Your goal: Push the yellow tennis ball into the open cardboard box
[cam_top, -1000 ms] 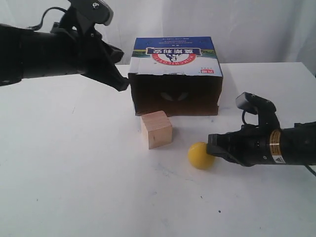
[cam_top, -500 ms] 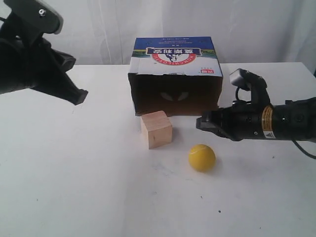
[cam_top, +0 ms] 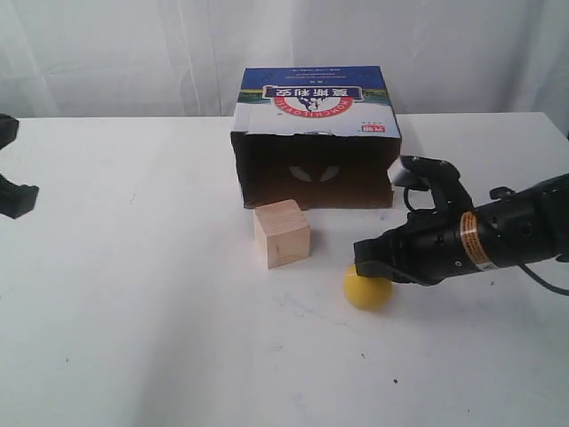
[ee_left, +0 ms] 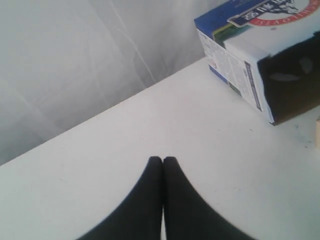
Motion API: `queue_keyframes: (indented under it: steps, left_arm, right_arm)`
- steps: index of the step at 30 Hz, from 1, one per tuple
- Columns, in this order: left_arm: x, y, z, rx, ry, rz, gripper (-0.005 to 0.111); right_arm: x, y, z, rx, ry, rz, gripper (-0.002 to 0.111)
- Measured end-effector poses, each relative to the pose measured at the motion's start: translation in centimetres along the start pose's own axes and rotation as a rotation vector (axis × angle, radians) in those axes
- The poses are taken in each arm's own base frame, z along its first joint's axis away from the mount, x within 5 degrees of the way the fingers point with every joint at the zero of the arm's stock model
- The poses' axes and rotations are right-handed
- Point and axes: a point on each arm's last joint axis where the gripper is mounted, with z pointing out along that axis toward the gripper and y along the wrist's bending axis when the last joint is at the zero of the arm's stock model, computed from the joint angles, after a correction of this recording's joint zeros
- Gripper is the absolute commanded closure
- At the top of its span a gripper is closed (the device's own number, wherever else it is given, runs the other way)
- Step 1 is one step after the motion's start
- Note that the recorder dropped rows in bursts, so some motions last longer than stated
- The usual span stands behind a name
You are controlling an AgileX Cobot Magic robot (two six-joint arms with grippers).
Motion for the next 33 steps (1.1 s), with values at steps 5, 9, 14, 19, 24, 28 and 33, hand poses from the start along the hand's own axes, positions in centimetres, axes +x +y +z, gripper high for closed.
queue_keyframes:
  steps: [5, 9, 14, 19, 24, 28, 33]
  left_arm:
    - [-0.5, 1.0, -1.5, -0.058, -0.046, -0.014, 0.107]
    - [-0.8, 1.2, -2.2, -0.073, -0.066, -0.018, 0.107]
    - [-0.5, 1.1, -2.2, -0.071, -0.061, -0.017, 0.107]
    - [0.8, 0.5, -2.0, -0.044, -0.030, -0.011, 0.107]
    - [1.5, 0.2, -1.9, -0.027, -0.012, -0.008, 0.107]
    - [1.4, -0.1, -1.9, -0.004, -0.024, -0.008, 0.107]
    - [1.4, -0.2, -1.9, 0.008, -0.032, -0.008, 0.107]
  right_arm:
    - [-0.1, -0.4, 0.2, 0.028, -0.008, 0.021, 0.108]
    - [-0.5, -0.8, 0.8, 0.031, -0.022, 0.031, 0.108]
    - [-1.6, -1.2, 1.5, 0.041, -0.041, 0.022, 0.108]
    - [-3.0, -2.0, 1.9, 0.104, -0.071, -0.005, 0.108]
    - [-3.8, -2.4, 2.0, 0.136, -0.081, -0.039, 0.108]
    - [-4.6, -2.3, 2.1, 0.136, -0.093, -0.059, 0.108]
    - [-5.8, -2.0, 1.6, 0.135, -0.128, -0.087, 0.108]
